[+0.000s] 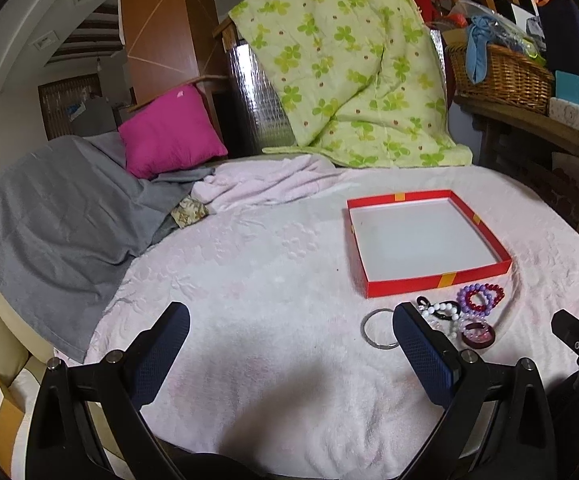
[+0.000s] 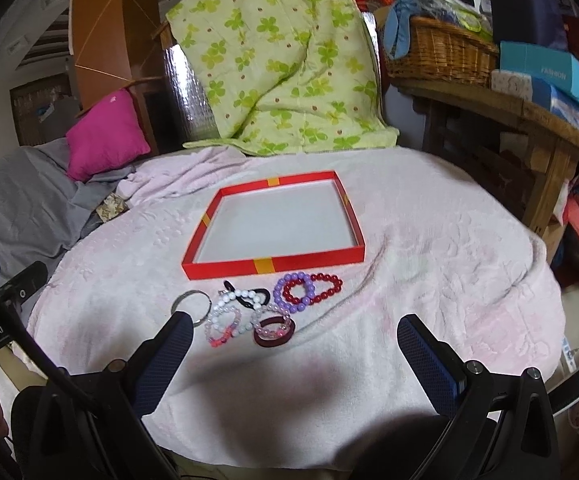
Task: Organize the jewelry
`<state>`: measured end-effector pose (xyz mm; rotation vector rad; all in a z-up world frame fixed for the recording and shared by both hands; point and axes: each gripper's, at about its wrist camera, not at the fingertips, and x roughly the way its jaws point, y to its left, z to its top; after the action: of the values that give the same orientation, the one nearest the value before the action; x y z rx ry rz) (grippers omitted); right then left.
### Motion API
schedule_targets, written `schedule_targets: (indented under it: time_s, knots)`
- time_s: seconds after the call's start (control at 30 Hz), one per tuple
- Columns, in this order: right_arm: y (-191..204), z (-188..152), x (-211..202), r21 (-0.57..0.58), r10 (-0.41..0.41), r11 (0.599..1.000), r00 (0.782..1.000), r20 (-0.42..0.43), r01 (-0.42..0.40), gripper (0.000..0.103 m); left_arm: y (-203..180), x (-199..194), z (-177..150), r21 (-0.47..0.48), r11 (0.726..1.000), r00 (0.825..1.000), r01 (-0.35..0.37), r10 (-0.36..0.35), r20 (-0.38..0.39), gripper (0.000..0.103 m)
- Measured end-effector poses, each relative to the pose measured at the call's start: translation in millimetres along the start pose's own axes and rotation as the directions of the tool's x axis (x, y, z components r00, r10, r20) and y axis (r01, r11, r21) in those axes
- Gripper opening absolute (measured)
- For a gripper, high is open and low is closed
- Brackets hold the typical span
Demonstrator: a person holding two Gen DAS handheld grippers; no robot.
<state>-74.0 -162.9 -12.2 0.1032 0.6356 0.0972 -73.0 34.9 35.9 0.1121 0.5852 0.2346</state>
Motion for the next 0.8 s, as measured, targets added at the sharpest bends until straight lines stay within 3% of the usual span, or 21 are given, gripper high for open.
schedule_targets:
  time_s: [0.3,0.43,0.6,0.8]
  knots:
    - [-13.0,-4.2,32.6,0.025,0.052,0.998,0.998,-0.048,-0.051,0.103,-3.9,36.3,-3.7,0.012,1.000,0.999,0.021,-0.021,-0.046,0.101]
    - [-10.9,-8.4,47.5,-0.009,0.095,0.995,0.992,-0.081,-0.096,0.100,-2.0,66.6,-10.2,-0.002,0.991,0.987,0.132,-0.132,-0.091,0.101]
    - [-9.4,-16.2,74.7,-0.024,0.139,0.989,0.976,-0.165,-0.145,0.086,-6.6,113.5,-27.6,0.018,0.957,0.942,0.290,-0.282,-0.182,0.101]
    - [6.3,-18.5,110.5,-0.046,0.198,0.975,0.945,-0.258,-0.217,0.076,-12.5,144.5,-40.2,-0.051,0.926,0.885,0.374,-0.373,-0.277,0.101]
